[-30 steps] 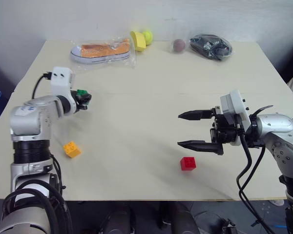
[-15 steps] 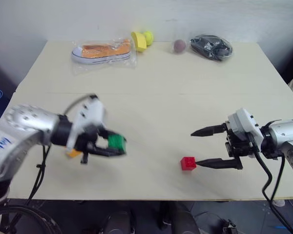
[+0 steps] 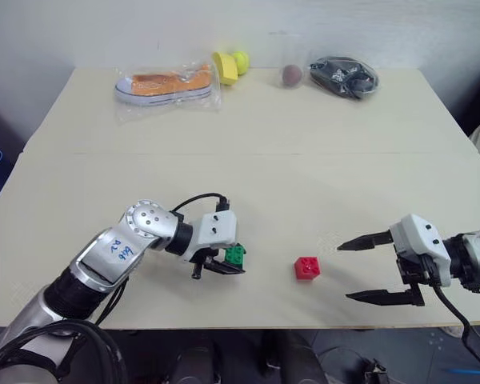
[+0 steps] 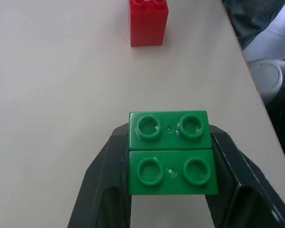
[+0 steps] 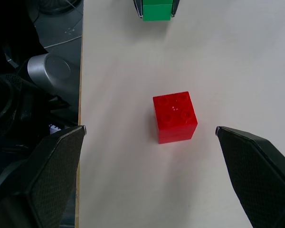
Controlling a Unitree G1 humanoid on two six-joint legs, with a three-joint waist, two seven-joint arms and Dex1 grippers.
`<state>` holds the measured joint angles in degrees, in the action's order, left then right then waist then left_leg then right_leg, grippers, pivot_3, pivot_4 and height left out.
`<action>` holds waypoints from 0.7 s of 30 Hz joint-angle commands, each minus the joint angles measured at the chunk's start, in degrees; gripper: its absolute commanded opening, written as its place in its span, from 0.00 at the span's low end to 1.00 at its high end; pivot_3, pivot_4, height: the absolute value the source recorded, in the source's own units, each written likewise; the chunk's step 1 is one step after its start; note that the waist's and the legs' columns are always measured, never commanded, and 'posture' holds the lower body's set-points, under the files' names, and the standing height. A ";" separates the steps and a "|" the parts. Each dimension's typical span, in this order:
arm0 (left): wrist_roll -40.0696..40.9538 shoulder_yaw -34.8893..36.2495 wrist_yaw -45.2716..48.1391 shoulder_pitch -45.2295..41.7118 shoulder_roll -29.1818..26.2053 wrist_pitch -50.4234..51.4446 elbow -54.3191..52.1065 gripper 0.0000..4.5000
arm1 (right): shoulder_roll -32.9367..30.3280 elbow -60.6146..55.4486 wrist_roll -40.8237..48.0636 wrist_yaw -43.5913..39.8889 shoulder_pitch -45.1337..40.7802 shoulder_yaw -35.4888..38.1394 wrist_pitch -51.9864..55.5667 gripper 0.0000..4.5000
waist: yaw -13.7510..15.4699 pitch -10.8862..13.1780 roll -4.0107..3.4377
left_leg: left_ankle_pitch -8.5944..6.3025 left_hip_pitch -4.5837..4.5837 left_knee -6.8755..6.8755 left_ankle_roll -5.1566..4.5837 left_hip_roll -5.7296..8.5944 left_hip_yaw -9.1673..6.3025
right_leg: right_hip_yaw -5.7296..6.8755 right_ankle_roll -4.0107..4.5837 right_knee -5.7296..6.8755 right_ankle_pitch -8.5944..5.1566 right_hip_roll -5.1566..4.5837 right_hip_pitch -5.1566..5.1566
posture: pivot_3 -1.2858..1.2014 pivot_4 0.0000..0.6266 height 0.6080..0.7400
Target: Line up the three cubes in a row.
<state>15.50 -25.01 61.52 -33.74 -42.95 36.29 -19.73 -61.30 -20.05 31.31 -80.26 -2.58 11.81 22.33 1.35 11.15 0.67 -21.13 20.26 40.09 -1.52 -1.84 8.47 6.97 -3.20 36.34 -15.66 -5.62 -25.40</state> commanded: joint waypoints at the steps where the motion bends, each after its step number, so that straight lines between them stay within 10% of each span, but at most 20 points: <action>1: -2.30 -1.50 0.51 -1.50 1.66 -1.62 0.92 0.34 | -0.90 -1.24 -0.50 0.64 0.89 2.38 -1.25 1.00 | 0.07 0.00 0.00 | 0.00 0.00 0.01 0.00 -0.01 -0.01 | 0.00 0.00 0.00 0.00 -0.02 0.01 | 0.52 0.24 1.00; 13: -7.02 -2.46 -3.69 2.10 4.99 -0.53 2.60 0.34 | 0.95 -1.32 -0.81 4.23 -0.32 0.25 -1.85 1.00 | 0.10 0.00 0.00 | 0.02 0.00 0.04 -0.06 0.02 -0.04 | 0.01 0.00 0.03 0.00 -0.16 0.02 | 0.52 0.24 1.00; 21: -4.19 0.54 -3.51 3.39 4.95 4.35 -1.06 0.90 | 0.96 -0.52 0.80 3.94 -3.55 -1.13 0.03 1.00 | 0.08 0.00 0.00 | 0.03 0.01 0.06 -0.07 0.03 -0.05 | 0.02 0.00 0.06 0.00 -0.22 0.02 | 0.52 0.24 1.00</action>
<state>9.72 -27.13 57.72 -30.69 -37.26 39.36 -17.78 -60.47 -20.13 31.00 -75.89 -5.63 10.51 22.45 1.44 11.15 0.67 -21.10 20.27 40.15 -1.60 -1.81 8.42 6.99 -3.20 36.40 -15.66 -5.88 -25.38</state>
